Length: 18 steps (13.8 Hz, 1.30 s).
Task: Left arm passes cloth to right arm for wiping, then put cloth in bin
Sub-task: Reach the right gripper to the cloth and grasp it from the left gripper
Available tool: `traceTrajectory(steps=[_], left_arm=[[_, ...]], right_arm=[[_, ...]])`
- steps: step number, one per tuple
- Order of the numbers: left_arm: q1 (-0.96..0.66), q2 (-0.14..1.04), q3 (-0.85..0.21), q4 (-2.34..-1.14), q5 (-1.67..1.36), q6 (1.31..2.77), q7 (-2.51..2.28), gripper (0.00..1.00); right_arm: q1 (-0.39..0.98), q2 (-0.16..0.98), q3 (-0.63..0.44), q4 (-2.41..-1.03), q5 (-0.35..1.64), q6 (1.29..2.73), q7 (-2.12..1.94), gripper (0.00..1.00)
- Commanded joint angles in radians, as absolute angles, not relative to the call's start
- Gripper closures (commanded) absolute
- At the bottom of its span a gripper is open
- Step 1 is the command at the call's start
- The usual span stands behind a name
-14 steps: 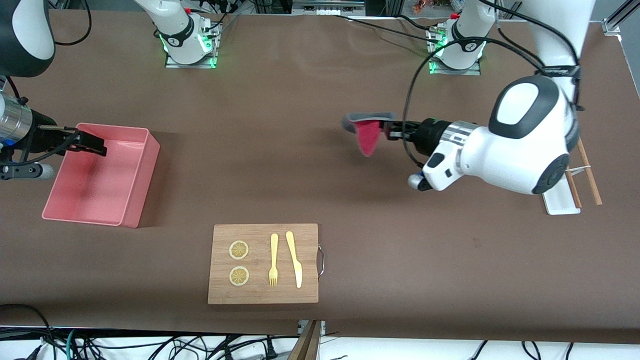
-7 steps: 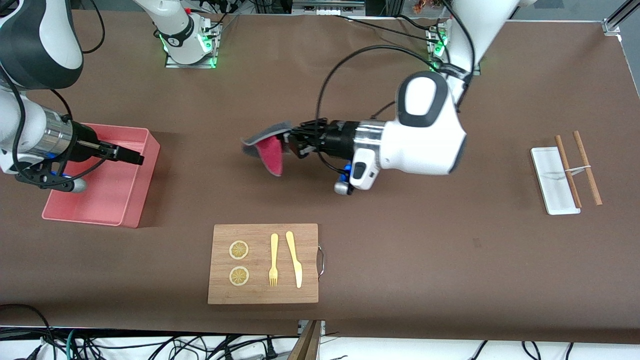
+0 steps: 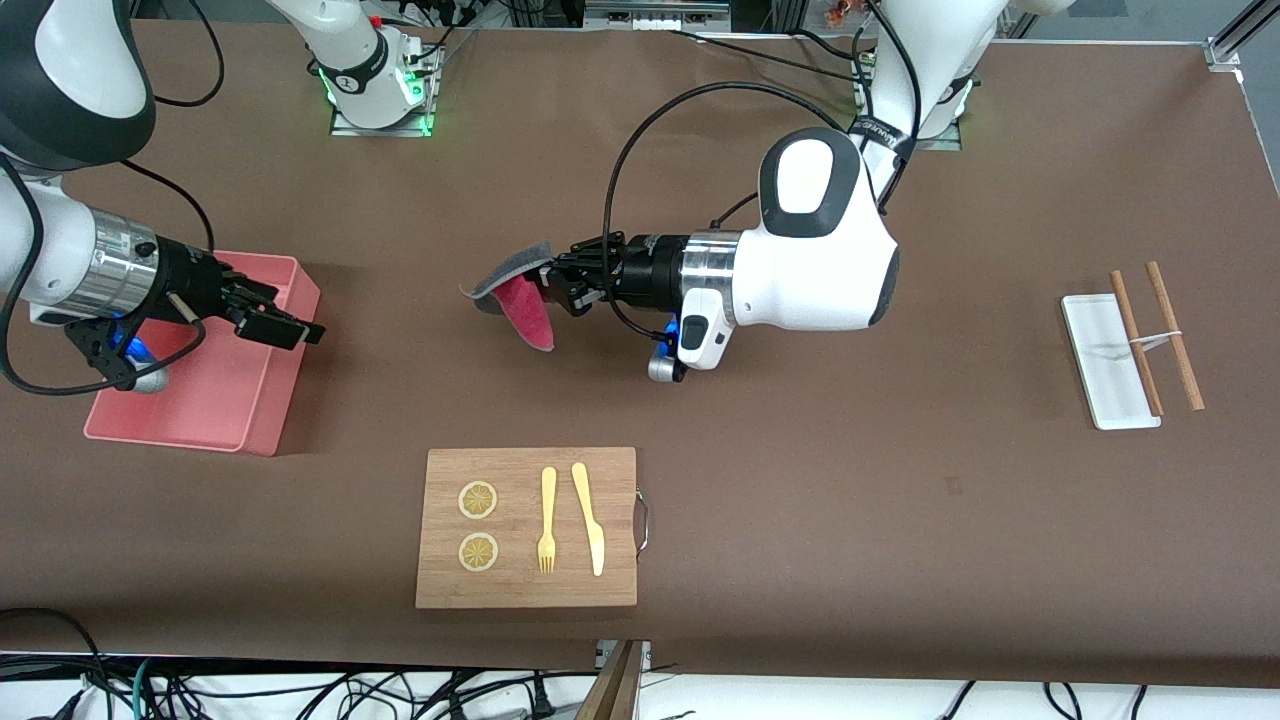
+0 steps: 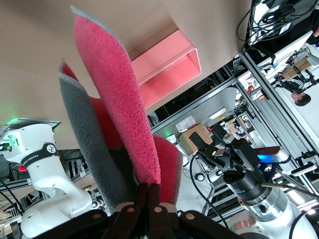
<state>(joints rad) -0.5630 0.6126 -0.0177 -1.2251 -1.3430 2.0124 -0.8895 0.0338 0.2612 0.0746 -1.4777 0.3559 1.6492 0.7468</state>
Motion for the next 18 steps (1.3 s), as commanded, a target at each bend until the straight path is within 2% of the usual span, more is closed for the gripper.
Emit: traceTrajectory(steps=[1,10,17,18], left_arm=[[-0.572,0.627,-0.008,-1.193,-1.367,2.026,-0.913,1.00],[-0.565,0.621,-0.008,-1.195,-1.365,2.037,-0.917,1.00],[-0.561,0.618,-0.006,-1.196,-1.359,2.034,-0.936,0.99],[-0.560,0.618,-0.006,-1.197,-1.358,2.033,-0.937,0.99]], right_arm=[[0.080,0.265,0.074,-1.463,0.399,1.690,0.918,0.00],[0.236,0.287,0.075,-1.462,0.465,1.844,1.379,0.00],[0.337,0.304,0.075,-1.462,0.466,1.855,1.500,0.00],[0.350,0.305,0.075,-1.462,0.466,1.855,1.508,0.09]])
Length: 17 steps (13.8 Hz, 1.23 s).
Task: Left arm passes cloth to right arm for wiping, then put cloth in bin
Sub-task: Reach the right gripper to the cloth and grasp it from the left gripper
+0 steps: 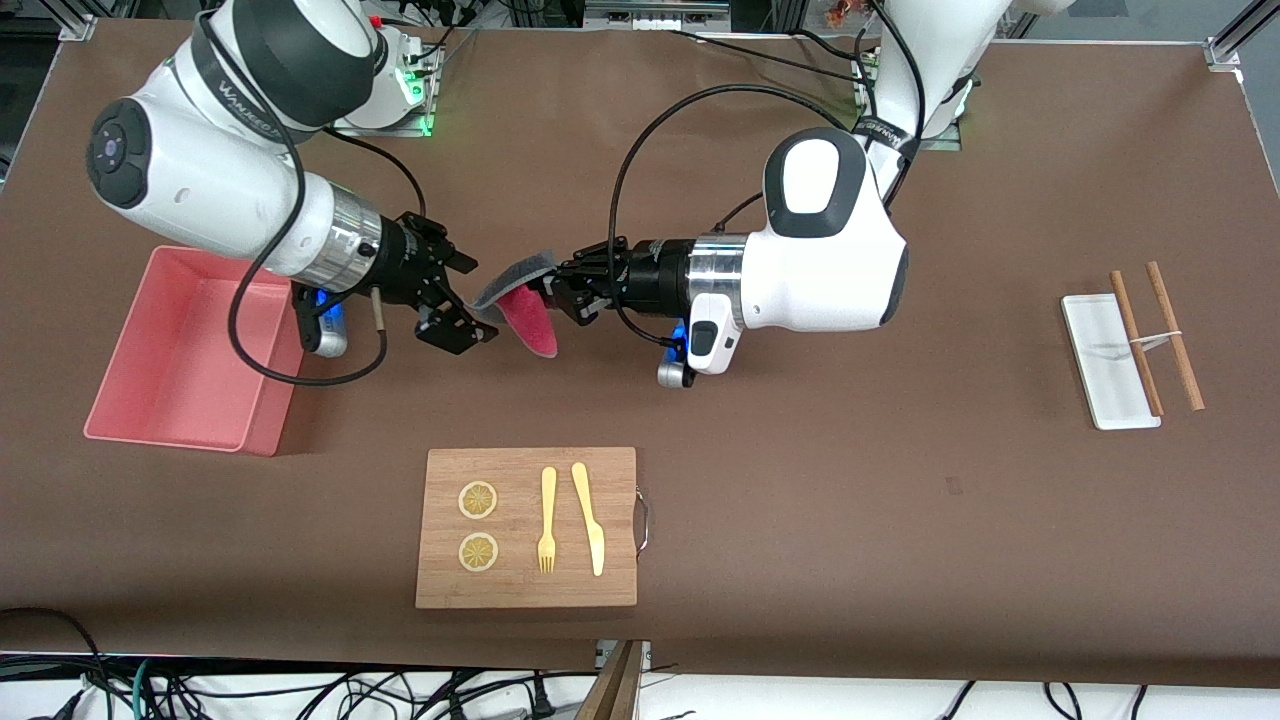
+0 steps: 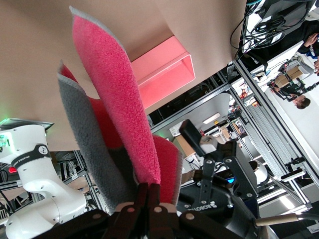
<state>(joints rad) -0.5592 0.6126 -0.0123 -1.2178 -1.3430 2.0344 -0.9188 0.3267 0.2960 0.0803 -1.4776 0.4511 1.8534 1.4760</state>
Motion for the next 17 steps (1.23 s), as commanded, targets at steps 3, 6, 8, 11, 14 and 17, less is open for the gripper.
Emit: traceTrajectory(steps=[3,6,8,11,14,17], left_arm=[[-0.560,0.617,-0.005,-1.197,-1.358,2.033,-0.937,0.99],[-0.558,0.617,-0.003,-1.197,-1.355,2.031,-0.937,0.99],[-0.558,0.615,-0.002,-1.197,-1.353,2.031,-0.937,0.94],[-0.557,0.615,0.002,-1.197,-1.351,2.031,-0.942,0.94],[-0.552,0.615,0.003,-1.198,-1.342,2.029,-0.942,0.87],[-0.552,0.606,0.003,-1.198,-1.315,2.029,-0.943,0.87]], right_arm=[[0.350,0.316,0.072,-1.462,0.539,1.855,1.491,1.00],[0.344,0.322,0.071,-1.460,0.571,1.855,1.450,1.00],[0.344,0.324,0.071,-1.460,0.571,1.855,1.448,1.00],[0.344,0.324,0.071,-1.460,0.571,1.855,1.448,1.00],[0.342,0.324,0.069,-1.460,0.571,1.855,1.433,1.00],[0.342,0.325,0.068,-1.460,0.571,1.855,1.430,1.00]])
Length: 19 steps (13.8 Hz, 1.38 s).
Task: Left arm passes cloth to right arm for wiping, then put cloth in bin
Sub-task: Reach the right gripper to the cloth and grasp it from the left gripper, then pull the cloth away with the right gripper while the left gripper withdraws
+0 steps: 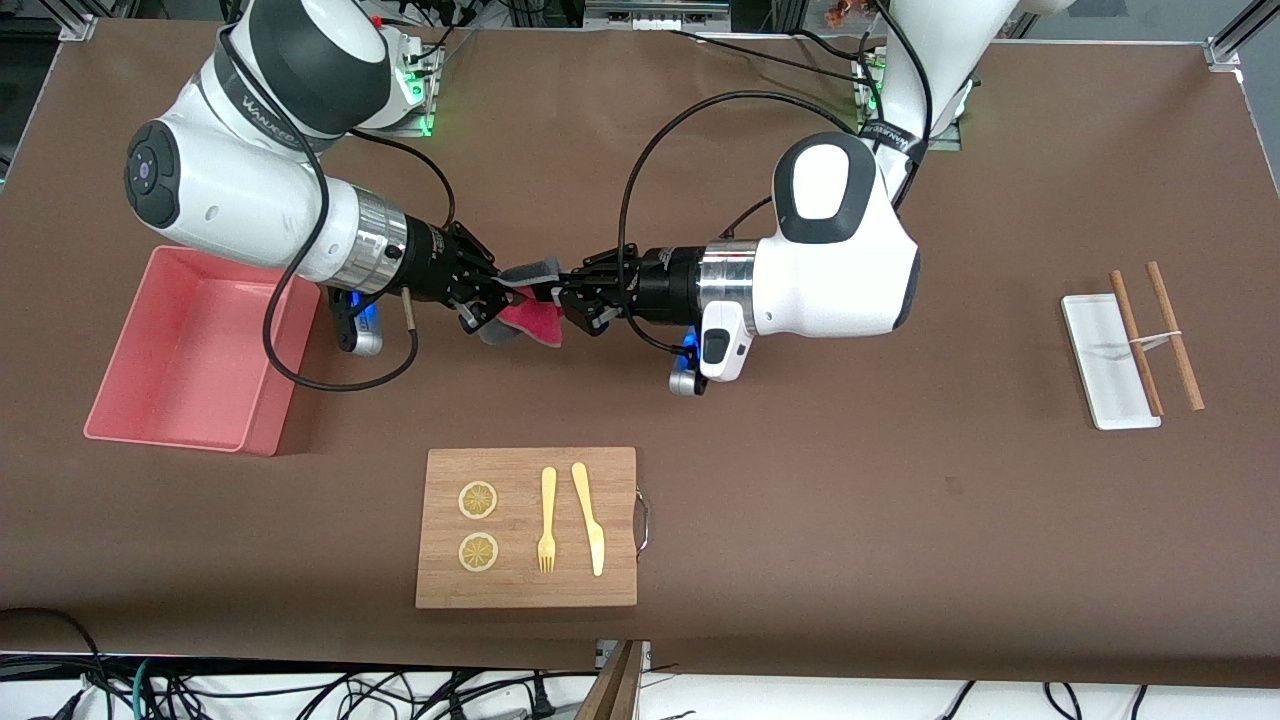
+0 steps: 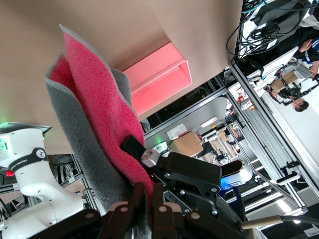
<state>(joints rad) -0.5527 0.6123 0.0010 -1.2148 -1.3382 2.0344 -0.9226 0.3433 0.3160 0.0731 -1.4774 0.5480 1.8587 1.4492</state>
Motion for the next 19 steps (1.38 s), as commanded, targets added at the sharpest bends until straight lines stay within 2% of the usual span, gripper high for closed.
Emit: traceTrajectory(steps=[1,3,4,5,6,10,12,16,19], left_arm=[[-0.551,0.606,0.002,-1.198,-1.315,2.029,-0.942,0.85],[-0.551,0.606,0.003,-1.200,-1.316,2.029,-0.943,0.79],[-0.548,0.606,0.002,-1.201,-1.316,2.028,-0.942,0.59],[-0.534,0.604,0.002,-1.206,-1.316,2.023,-0.940,0.23],[-0.523,0.604,0.003,-1.207,-1.309,1.998,-0.931,0.00],[-0.433,0.601,0.003,-1.203,-1.174,1.817,-0.890,0.00],[-0.385,0.557,-0.002,-1.209,-1.012,1.743,-0.871,0.00],[-0.240,0.512,-0.002,-1.213,-0.737,1.458,-0.736,0.00],[-0.165,0.485,0.000,-1.244,-0.548,1.408,-0.532,0.00]], right_arm=[[0.342,0.325,0.067,-1.460,0.571,1.855,1.418,1.00],[0.341,0.325,0.064,-1.460,0.566,1.842,1.388,1.00],[0.341,0.325,0.063,-1.460,0.557,1.839,1.356,1.00],[0.342,0.327,0.064,-1.463,0.554,1.833,1.330,1.00],[0.342,0.337,0.064,-1.465,0.554,1.826,1.313,1.00],[0.342,0.356,0.063,-1.466,0.552,1.818,1.292,1.00],[0.344,0.376,0.064,-1.470,0.537,1.801,1.264,1.00],[0.354,0.442,0.069,-1.471,0.514,1.798,1.223,1.00],[0.374,0.495,0.072,-1.473,0.515,1.796,1.160,1.00]])
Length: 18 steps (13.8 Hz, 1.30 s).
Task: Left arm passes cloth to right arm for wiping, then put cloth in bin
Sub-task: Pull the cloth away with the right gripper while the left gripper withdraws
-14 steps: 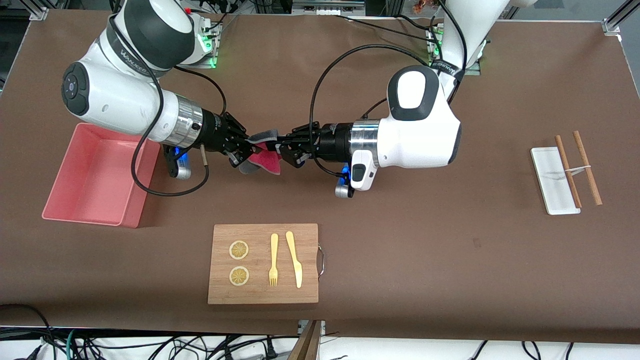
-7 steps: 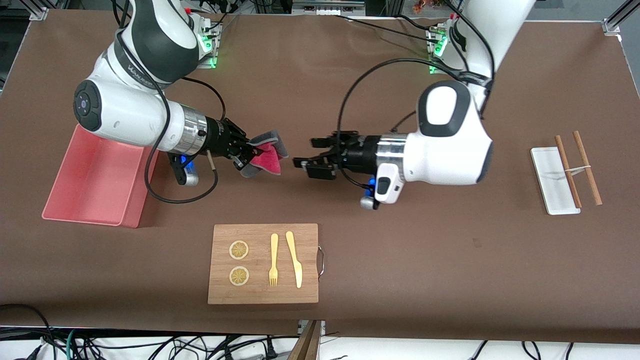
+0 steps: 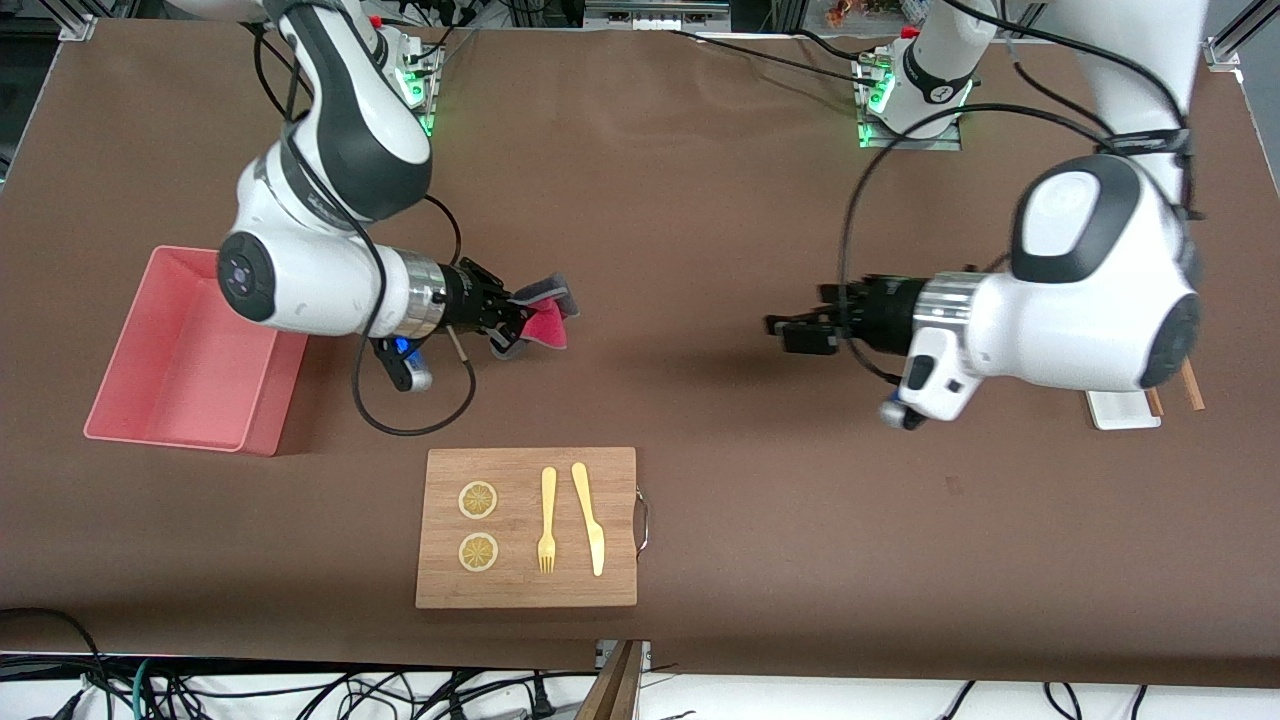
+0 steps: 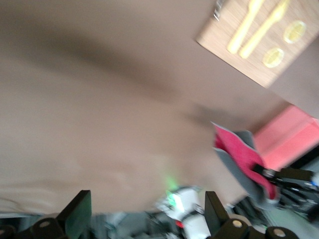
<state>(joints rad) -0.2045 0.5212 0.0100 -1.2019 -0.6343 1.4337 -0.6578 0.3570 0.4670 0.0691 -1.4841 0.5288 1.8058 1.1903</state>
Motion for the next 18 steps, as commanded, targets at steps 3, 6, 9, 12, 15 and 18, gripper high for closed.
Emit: traceTrajectory(steps=[3,6,9,12,15,18], left_arm=[[-0.124,0.352,0.000,-1.267,-0.263,1.268,-0.246,0.00],[-0.071,0.140,-0.003,-1.444,-0.168,1.253,-0.114,0.00],[-0.069,-0.088,-0.009,-1.731,-0.126,1.402,-0.086,0.00],[-0.072,-0.111,-0.021,-1.798,-0.091,1.491,-0.086,0.00],[-0.083,-0.005,-0.028,-1.676,-0.042,1.505,-0.086,0.00],[-0.074,0.112,-0.022,-1.497,-0.032,1.456,-0.086,0.00]], right_arm=[[0.413,0.551,0.072,-1.470,0.512,1.801,1.160,1.00],[0.440,0.604,0.072,-1.473,0.471,1.798,1.157,1.00],[0.453,0.646,0.072,-1.474,0.443,1.781,1.111,1.00],[0.437,0.675,0.068,-1.474,0.410,1.758,1.042,1.00],[0.405,0.712,0.063,-1.474,0.356,1.766,0.957,1.00],[0.342,0.727,0.063,-1.474,0.308,1.760,0.856,1.00]])
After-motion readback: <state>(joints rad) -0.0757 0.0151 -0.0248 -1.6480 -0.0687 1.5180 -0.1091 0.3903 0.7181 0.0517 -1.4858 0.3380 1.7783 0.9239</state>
